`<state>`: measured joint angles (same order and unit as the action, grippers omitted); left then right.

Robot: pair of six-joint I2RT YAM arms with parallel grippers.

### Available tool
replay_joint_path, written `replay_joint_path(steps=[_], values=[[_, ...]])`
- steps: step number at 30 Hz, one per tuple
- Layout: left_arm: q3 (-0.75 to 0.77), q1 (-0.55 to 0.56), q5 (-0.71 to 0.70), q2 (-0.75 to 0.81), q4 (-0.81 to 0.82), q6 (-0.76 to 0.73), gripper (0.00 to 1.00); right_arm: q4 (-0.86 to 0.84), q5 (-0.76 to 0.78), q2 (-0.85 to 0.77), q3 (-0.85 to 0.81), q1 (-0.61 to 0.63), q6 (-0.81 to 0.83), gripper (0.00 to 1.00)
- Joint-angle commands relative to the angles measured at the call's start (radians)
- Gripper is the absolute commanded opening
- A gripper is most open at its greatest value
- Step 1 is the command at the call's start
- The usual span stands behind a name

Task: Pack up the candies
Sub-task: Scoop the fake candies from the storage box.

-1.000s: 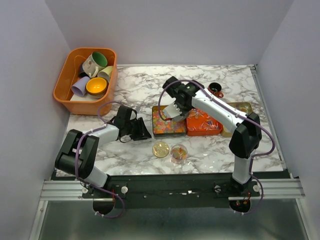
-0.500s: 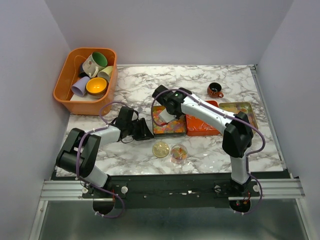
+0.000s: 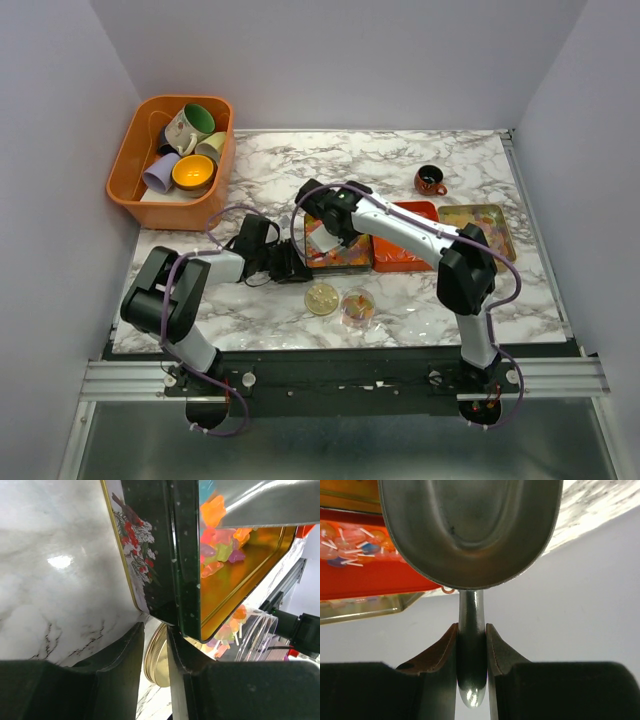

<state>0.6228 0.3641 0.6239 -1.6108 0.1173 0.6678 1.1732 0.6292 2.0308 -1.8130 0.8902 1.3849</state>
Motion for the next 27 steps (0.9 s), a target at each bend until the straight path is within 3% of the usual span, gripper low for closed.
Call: replay_joint_path(steps=[1, 9, 19, 27], values=[[0.012, 0.006, 0.062, -0.026, 0.093, 0.016, 0.36, 0.040, -0.101, 0.029, 0.049, 0.010, -0.050, 0.01], [0.028, 0.007, 0.094, -0.057, 0.105, 0.015, 0.35, 0.034, -0.207, 0.080, 0.029, 0.009, -0.136, 0.01], [0.058, 0.003, 0.131, -0.083, 0.050, -0.026, 0.34, 0.112, -0.521, 0.155, -0.052, -0.071, -0.351, 0.01], [0.107, -0.022, 0.154, -0.110, -0.016, -0.071, 0.33, -0.006, -0.661, 0.028, 0.093, -0.165, -0.369, 0.01]])
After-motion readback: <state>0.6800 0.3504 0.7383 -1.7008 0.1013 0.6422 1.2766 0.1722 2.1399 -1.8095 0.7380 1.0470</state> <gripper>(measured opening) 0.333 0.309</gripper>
